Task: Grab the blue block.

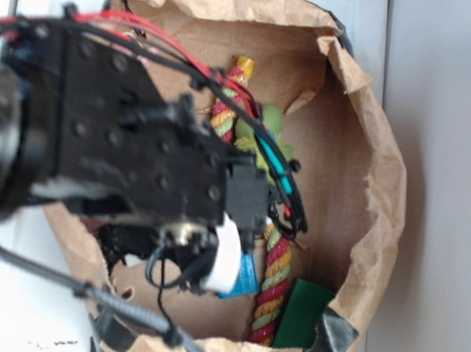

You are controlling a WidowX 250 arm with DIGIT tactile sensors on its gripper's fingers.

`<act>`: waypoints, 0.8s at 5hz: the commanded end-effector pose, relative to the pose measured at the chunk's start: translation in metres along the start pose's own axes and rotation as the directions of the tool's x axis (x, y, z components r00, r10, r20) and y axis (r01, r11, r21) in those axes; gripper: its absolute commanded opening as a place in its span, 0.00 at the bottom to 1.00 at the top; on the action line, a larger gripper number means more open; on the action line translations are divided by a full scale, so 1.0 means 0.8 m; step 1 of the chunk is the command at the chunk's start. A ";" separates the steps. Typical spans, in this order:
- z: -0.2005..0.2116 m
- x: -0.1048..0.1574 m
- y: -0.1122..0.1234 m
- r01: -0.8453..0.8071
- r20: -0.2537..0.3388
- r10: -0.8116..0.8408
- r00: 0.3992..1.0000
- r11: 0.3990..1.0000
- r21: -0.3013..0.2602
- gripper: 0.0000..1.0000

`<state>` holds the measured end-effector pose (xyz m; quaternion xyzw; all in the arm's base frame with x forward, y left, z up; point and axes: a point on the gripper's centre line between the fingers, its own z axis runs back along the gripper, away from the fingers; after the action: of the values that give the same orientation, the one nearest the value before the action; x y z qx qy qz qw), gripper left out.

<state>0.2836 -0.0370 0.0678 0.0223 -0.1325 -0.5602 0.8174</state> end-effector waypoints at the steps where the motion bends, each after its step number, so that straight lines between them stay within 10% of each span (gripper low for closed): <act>1: 0.007 0.022 0.014 -0.001 0.001 0.001 1.000 1.000 0.027 1.00; 4: -0.018 0.020 0.011 0.047 -0.026 -0.046 0.999 0.998 0.032 1.00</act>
<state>0.3017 -0.0375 0.0501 0.0369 -0.1187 -0.5669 0.8144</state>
